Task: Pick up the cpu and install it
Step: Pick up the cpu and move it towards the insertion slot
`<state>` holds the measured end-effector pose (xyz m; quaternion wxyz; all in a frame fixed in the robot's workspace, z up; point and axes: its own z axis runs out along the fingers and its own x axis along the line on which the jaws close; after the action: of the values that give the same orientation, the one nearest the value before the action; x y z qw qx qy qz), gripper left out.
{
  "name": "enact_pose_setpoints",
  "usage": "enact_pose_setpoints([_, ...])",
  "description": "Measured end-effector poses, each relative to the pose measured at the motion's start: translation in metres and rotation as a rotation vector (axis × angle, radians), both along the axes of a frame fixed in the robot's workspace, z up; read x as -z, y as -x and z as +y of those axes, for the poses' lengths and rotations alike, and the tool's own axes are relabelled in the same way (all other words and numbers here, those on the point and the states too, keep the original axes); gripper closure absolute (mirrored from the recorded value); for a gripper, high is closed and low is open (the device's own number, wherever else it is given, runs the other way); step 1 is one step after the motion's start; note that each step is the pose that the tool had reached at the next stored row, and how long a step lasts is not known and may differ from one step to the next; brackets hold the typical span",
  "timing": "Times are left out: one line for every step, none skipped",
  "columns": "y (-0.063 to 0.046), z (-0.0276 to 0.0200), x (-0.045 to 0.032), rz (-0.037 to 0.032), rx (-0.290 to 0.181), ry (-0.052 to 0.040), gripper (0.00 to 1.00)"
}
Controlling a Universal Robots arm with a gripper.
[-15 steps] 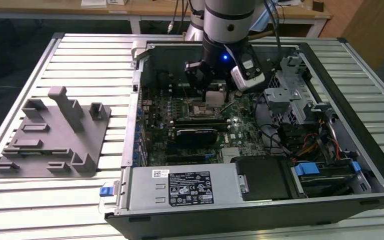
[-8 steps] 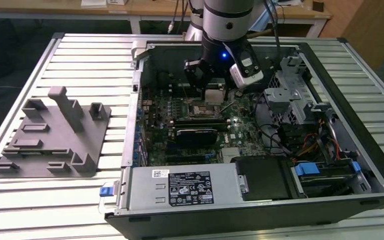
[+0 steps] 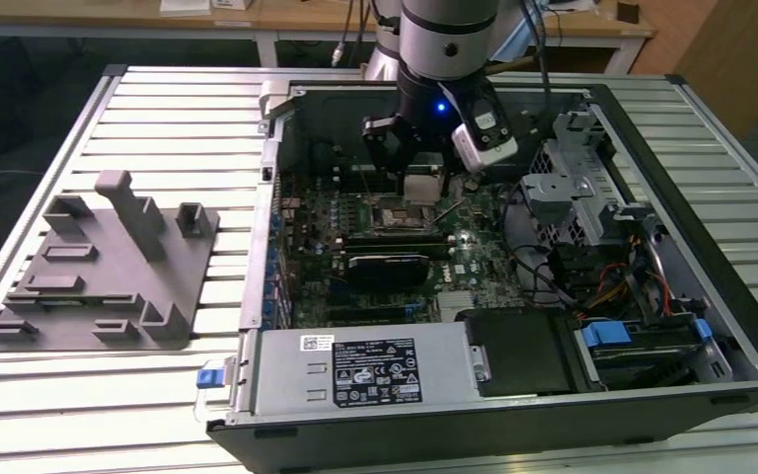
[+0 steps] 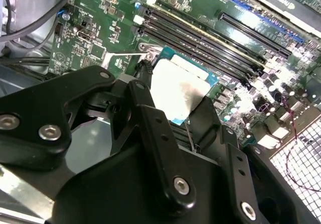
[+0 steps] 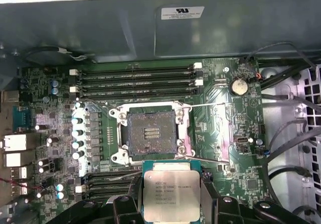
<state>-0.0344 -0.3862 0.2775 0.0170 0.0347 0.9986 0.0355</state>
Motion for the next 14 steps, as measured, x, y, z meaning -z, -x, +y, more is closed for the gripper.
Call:
enact_pose_setpoints([0.0001, 0.0004, 0.0003, 0.0, -0.004, 0.0002, 0.46])
enact_pose_setpoints([0.0001, 0.0009, 0.0006, 0.0, -0.008, 0.0002, 0.46])
enact_pose_setpoints([0.0002, 0.0014, 0.0009, 0.0001, -0.013, 0.0002, 0.46])
enact_pose_setpoints([0.0003, 0.002, 0.0012, 0.0, -0.018, 0.0001, 0.46])
enact_pose_setpoints([0.0003, 0.0024, 0.0016, 0.0, -0.022, 0.0001, 0.46])
enact_pose_setpoints([0.0003, 0.0025, 0.002, 0.0, -0.024, 0.0, 0.46])
enact_pose_setpoints([0.0003, 0.0027, 0.0024, 0.0, -0.025, 0.0001, 0.46])
enact_pose_setpoints([0.0005, 0.0042, 0.005, 0.0, -0.026, 0.0001, 0.46])
enact_pose_setpoints([0.001, 0.0057, 0.0055, 0.0, -0.026, 0.0001, 0.46])
enact_pose_setpoints([0.0015, 0.0068, 0.0067, 0.0, -0.026, 0.0001, 0.46])
enact_pose_setpoints([0.0015, 0.0068, 0.0067, 0.0, -0.026, 0.0002, 0.46])
enact_pose_setpoints([0.0015, 0.0068, 0.0067, 0.0, -0.026, 0.0001, 0.46])
enact_pose_setpoints([0.0015, 0.0068, 0.0067, 0.0, -0.026, 0.0001, 0.46])
enact_pose_setpoints([0.0015, 0.0068, 0.0067, 0.0, -0.026, 0.0001, 0.46])
